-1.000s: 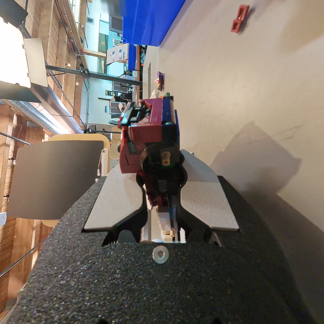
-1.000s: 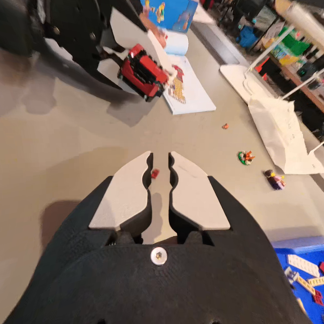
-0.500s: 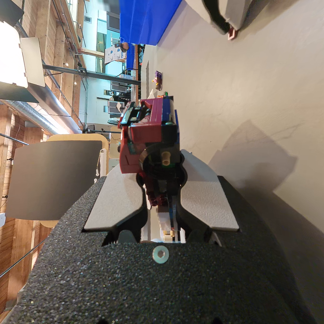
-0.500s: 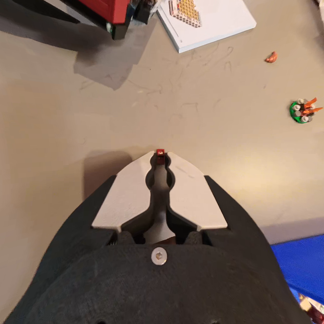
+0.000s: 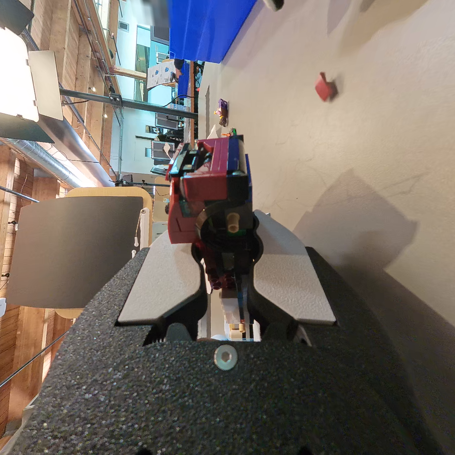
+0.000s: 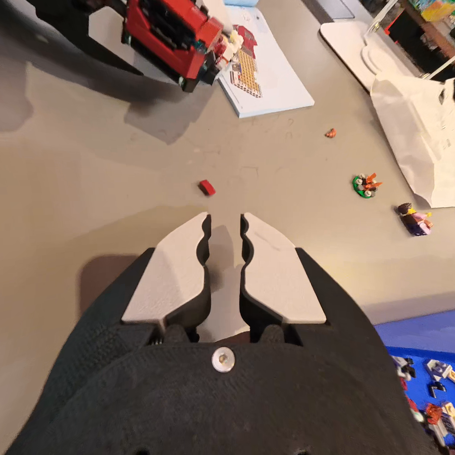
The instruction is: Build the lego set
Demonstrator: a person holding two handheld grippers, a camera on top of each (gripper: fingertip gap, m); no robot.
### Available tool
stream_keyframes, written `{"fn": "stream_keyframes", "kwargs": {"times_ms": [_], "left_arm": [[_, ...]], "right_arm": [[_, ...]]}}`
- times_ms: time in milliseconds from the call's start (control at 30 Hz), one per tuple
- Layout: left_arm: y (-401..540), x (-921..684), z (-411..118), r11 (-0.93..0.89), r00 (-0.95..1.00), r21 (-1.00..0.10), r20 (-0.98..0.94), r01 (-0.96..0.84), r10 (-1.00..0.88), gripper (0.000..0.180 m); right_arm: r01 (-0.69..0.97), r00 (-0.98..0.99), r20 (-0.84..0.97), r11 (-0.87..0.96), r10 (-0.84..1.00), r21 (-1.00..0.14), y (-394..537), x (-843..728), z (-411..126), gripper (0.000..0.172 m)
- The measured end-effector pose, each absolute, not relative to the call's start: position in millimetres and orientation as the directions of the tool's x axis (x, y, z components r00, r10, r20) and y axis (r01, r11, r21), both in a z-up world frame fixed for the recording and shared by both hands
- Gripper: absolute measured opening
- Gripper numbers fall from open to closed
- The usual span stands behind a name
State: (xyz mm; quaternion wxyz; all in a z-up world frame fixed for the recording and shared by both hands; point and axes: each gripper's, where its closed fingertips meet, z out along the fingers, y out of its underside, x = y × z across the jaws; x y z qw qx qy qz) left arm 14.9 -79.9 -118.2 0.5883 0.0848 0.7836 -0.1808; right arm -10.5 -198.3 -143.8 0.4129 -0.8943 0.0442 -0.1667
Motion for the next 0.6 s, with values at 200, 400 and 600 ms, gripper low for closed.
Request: {"fn": "stream_keyframes", "kwargs": {"times_ms": [200, 400, 600], "left_arm": [[-79, 17, -118, 0.923, -0.293, -0.182, -0.953, 0.339, -0.08, 0.035], [-79, 18, -117, 0.925, -0.291, -0.178, -0.953, 0.336, -0.077, 0.035], [-78, 19, -117, 0.926, -0.295, -0.178, -0.952, 0.333, -0.078, 0.035]], "right_arm": [[0.074, 0.952, 0.258, -0.694, -0.165, -0.717, -186, -18, -153, 0.021], [0.014, 0.963, 0.208, -0.741, -0.17, -0.671, -175, -13, -163, 0.019], [-0.044, 0.971, 0.153, -0.762, -0.186, -0.646, -166, -14, -170, 0.019]]}}
